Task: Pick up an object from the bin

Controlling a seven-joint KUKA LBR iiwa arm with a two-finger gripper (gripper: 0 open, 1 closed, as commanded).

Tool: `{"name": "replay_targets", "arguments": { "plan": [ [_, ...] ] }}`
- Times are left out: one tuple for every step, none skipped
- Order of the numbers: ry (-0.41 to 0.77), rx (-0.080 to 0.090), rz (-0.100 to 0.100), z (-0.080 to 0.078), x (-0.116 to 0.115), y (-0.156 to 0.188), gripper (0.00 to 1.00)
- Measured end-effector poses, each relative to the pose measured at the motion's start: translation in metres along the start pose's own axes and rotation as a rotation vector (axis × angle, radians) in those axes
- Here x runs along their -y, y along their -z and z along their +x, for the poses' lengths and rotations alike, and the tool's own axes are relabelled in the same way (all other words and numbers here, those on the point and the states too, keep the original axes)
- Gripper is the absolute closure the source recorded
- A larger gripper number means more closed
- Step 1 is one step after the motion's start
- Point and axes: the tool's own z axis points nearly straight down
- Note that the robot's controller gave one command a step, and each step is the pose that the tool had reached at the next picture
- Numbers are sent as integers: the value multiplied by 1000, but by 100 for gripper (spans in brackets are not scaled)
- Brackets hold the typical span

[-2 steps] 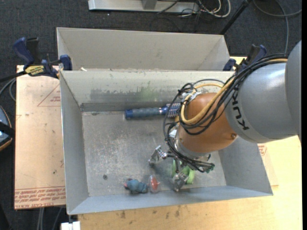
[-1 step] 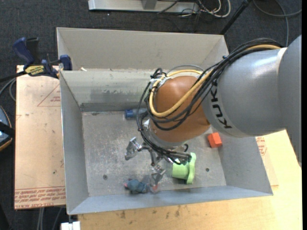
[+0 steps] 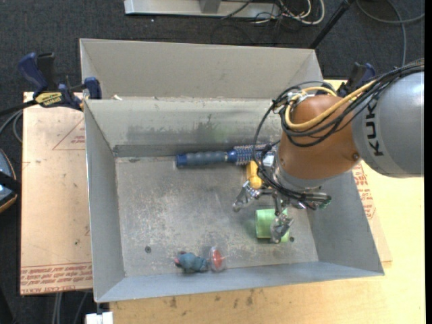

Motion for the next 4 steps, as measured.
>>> {"name": "replay_targets", "arguments": {
  "plan": [
    [337,5,-1,-6,91,-9,0],
    [389,1,-9,18,54,-27,0],
    [537,-1,-6,-54,107,-7,0],
    [536,3,-4,-54,106,-6,100]
  ]
}}
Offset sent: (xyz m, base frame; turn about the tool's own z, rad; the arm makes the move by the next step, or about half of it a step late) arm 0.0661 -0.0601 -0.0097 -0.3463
